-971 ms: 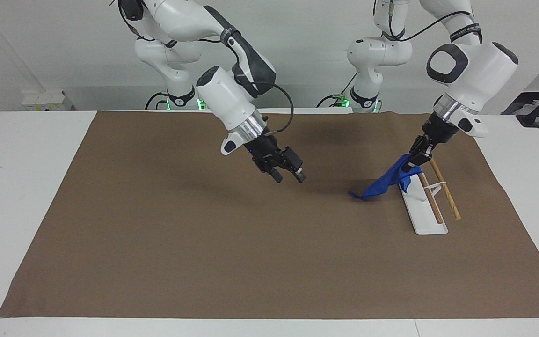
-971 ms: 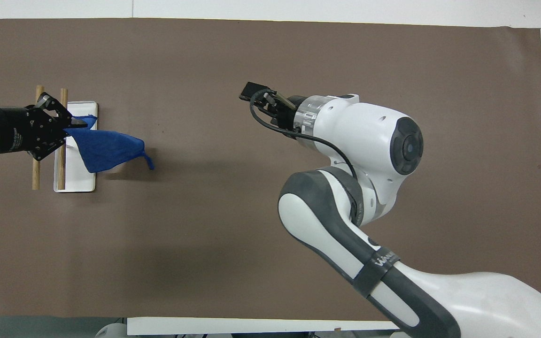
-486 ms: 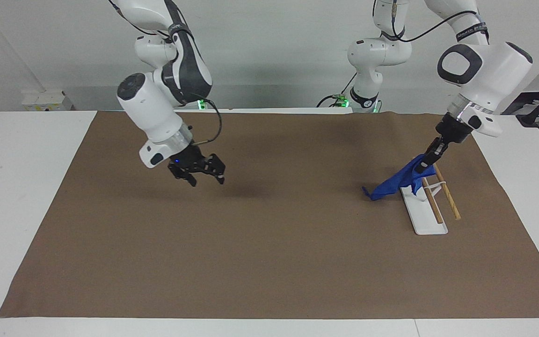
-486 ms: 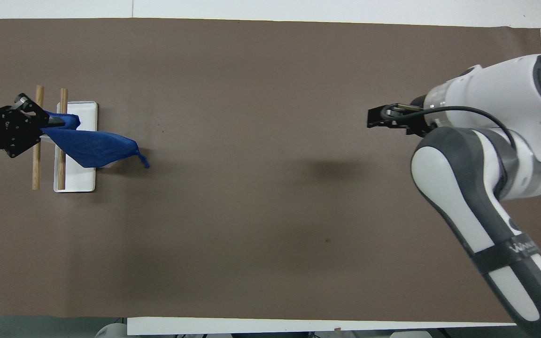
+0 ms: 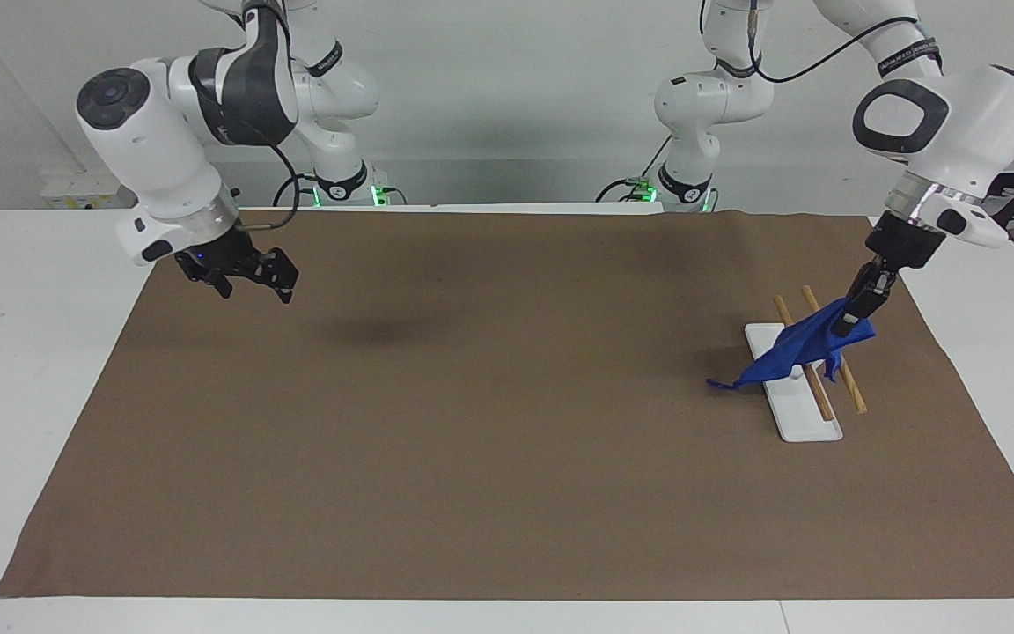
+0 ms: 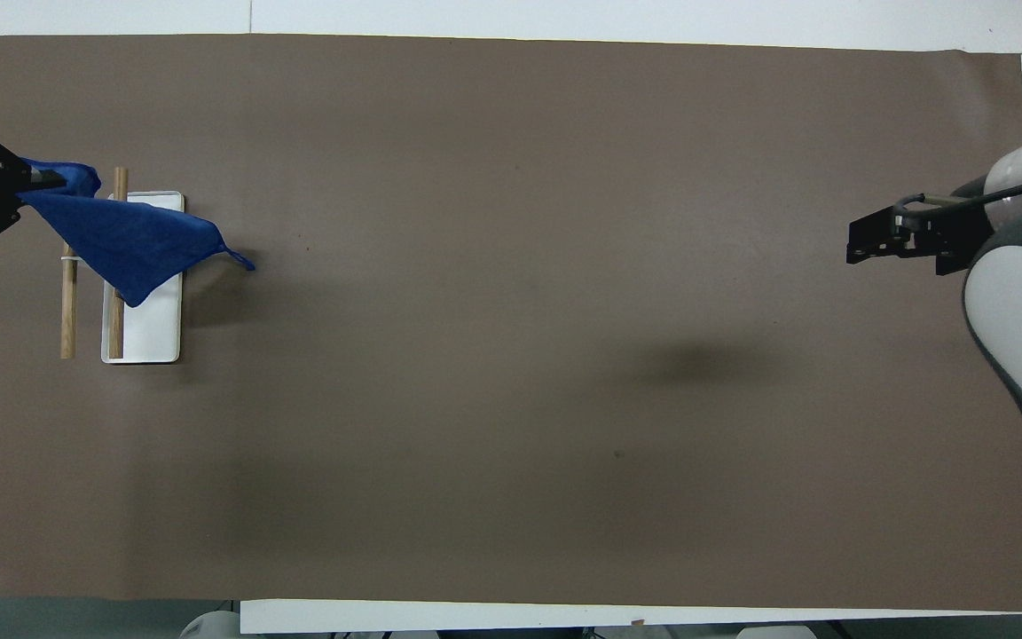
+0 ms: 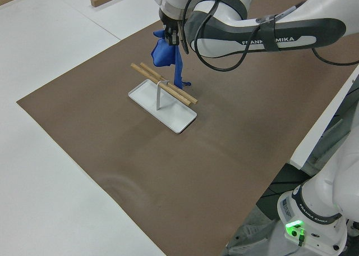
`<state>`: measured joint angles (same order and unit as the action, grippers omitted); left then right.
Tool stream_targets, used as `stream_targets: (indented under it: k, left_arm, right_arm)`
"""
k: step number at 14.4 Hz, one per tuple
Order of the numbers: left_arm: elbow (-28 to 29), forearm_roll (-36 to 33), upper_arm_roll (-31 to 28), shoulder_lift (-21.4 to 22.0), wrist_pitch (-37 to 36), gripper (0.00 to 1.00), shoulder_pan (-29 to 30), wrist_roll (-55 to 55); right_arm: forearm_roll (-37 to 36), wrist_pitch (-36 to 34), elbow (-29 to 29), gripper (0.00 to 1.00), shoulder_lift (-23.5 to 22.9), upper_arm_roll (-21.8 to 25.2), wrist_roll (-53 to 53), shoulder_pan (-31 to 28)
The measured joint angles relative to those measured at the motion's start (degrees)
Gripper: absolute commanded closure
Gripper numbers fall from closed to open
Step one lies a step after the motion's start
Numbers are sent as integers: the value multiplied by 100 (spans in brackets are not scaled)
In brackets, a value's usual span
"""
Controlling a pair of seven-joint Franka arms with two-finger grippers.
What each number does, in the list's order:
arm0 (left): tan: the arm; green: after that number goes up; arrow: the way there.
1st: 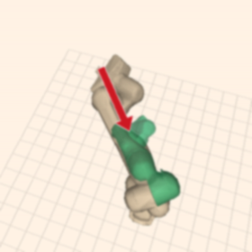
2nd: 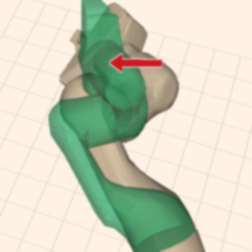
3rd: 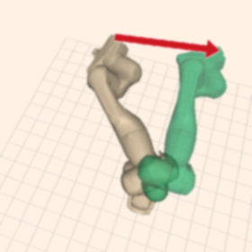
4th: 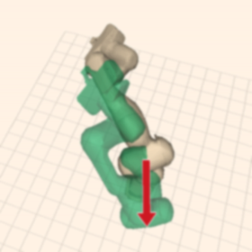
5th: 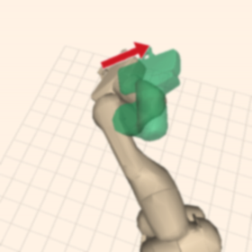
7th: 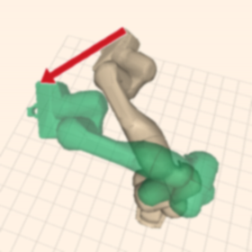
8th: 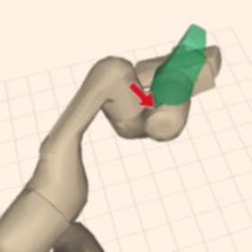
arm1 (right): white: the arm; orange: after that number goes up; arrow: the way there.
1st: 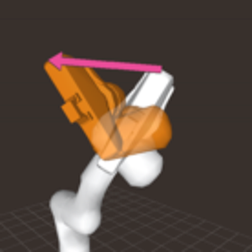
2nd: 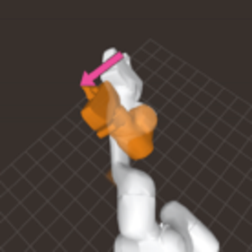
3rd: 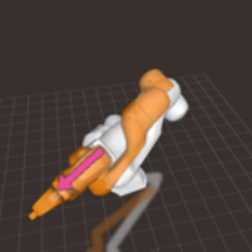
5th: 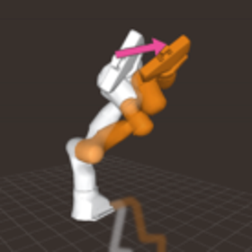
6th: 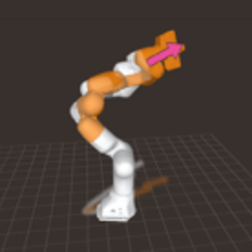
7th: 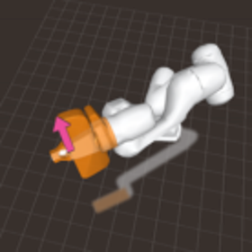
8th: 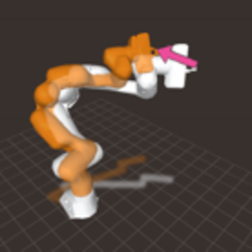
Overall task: Right arm passes towel to left arm to hang
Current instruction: 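Lower the towel over the rack while the right gripper withdraws, then drape the towel over the wooden rods and release with the left gripper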
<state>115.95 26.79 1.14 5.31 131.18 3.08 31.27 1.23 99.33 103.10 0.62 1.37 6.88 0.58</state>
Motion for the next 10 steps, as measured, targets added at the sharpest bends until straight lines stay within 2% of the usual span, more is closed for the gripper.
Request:
stream_targets:
  k: [4, 10]
  left_arm:
    - [-313, -2, -12, -232, 2, 96, 259, -93]
    - [-314, -2, -21, -256, 204, 95, 486, -170]
  right_arm:
    - [-327, -621, -570, 0, 15, 56, -8, 6]
    - [-333, -695, -660, 0, -26, 225, -100, 11]
